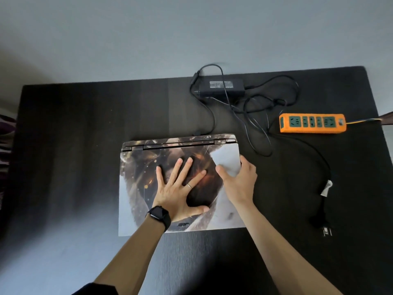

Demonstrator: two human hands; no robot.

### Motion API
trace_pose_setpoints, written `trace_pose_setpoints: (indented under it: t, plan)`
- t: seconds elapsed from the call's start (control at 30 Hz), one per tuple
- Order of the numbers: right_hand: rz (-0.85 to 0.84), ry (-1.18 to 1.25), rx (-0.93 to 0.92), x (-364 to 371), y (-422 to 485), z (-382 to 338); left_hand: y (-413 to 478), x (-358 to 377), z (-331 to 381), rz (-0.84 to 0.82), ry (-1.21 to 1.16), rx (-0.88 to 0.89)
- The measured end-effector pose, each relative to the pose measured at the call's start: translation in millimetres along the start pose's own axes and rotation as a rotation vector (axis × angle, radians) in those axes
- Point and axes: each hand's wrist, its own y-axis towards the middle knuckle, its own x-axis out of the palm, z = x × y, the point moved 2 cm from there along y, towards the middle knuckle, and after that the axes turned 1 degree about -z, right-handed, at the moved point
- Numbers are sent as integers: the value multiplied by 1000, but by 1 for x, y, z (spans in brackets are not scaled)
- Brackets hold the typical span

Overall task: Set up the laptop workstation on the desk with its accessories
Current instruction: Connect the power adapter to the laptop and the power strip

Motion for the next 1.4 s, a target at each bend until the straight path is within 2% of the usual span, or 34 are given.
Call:
trace_pose_setpoints:
  t: [0.17, 0.3, 0.4, 0.5, 0.63, 0.77, 0.83, 0.9, 1.0, 1.17, 1.3, 1.4]
  plan:
    - [27, -19, -6, 4, 1, 0, 4, -1, -4, 51, 0, 24]
    - [50, -2, 13, 6, -2, 3, 9, 1, -1, 104, -22, -24]
    - [-61, 17, 27, -6, -5, 15, 15, -2, 24, 155, -154, -127]
    - [-189, -91, -48, -47, -13, 29, 21, -4, 51, 221, -240, -172]
    - [0, -109, -183, -144, -25, 66, 30, 1, 104, 270, -273, -45]
    - [83, -288, -65, -219, -16, 123, 55, -3, 171, 372, -268, 171]
    - [-2, -430, 26, -240, -5, 149, 75, -11, 204, 392, -230, 230]
    - [-147, -605, 39, -250, 3, 170, 96, -22, 235, 393, -156, 257]
    - [-290, -653, 18, -255, 15, 181, 134, -37, 271, 359, 17, 299]
    - [-350, -599, -55, -256, 28, 186, 158, -26, 300, 197, 260, 396]
    - [-364, -654, -75, -256, 32, 186, 159, -18, 302, 212, 300, 370]
    - [-436, -715, -45, -252, 30, 184, 164, -24, 297, 240, 324, 342]
